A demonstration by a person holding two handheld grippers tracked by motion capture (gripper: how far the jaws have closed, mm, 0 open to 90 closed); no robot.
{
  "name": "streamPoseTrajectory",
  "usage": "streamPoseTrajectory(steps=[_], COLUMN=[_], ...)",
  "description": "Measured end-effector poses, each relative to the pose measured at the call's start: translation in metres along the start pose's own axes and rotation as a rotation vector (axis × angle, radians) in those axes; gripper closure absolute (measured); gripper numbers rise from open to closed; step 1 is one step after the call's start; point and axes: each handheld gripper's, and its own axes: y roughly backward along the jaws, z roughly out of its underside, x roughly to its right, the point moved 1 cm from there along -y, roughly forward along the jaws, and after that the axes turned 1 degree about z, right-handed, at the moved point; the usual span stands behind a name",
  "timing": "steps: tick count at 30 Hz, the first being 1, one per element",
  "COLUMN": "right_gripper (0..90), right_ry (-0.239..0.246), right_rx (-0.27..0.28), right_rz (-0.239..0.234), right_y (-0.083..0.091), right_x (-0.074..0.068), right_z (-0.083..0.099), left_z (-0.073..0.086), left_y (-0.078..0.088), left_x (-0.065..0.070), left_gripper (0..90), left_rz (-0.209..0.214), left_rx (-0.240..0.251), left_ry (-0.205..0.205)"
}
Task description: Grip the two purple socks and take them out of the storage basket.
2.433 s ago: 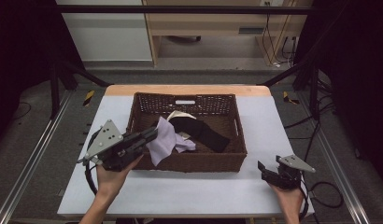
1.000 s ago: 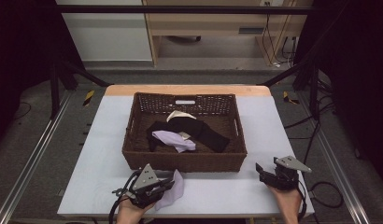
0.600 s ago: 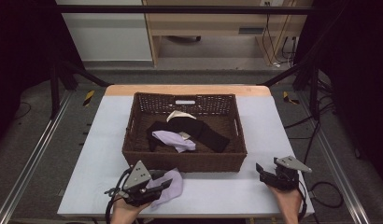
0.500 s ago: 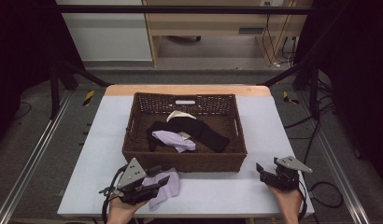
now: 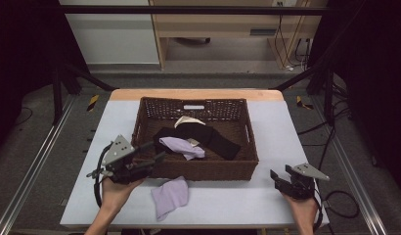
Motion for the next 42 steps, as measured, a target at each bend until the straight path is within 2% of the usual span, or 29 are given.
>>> streamPoseTrajectory(steps=[7, 15, 17, 22, 30, 34, 37, 39, 40, 42], right_gripper=[39.4, 40.4, 40.3, 40.3, 40.0, 39.7, 39.5, 39.0, 39.0, 38.9], right_ry=[0.0, -0.002, 0.002, 0.009, 0.012, 0.007, 0.018, 0.022, 0.019, 0.016], right_rx=[-0.002, -0.007, -0.007, -0.006, -0.01, -0.015, -0.012, -0.009, -0.01, -0.01], right_rz=[-0.004, -0.009, -0.009, -0.006, -0.009, -0.014, -0.011, -0.009, -0.008, -0.01], right_y=[0.0, -0.001, -0.001, -0.002, -0.003, -0.003, -0.004, -0.003, -0.003, -0.004], right_x=[0.0, 0.001, 0.001, 0.001, 0.001, 0.0, 0.001, 0.001, 0.0, 0.001], right_z=[0.0, -0.001, -0.001, -0.001, 0.0, -0.001, 0.0, 0.0, 0.0, 0.0], left_z=[-0.025, -0.039, -0.039, -0.034, -0.025, -0.019, -0.013, -0.012, -0.011, -0.011], left_y=[-0.018, -0.046, -0.054, -0.077, -0.102, -0.115, -0.126, -0.13, -0.132, -0.135], left_x=[-0.022, -0.043, -0.048, -0.067, -0.079, -0.083, -0.086, -0.086, -0.086, -0.083], left_gripper=[43.5, 41.2, 40.9, 40.8, 39.8, 39.1, 38.8, 38.7, 38.3, 37.7], left_rz=[-0.056, -0.135, -0.156, -0.18, -0.198, -0.207, -0.201, -0.212, -0.197, -0.197], left_rx=[-0.006, -0.051, -0.071, -0.109, -0.17, -0.232, -0.29, -0.328, -0.353, -0.363], left_ry=[-0.004, -0.01, -0.018, 0.02, 0.024, 0.018, 0.037, 0.027, 0.019, 0.012])
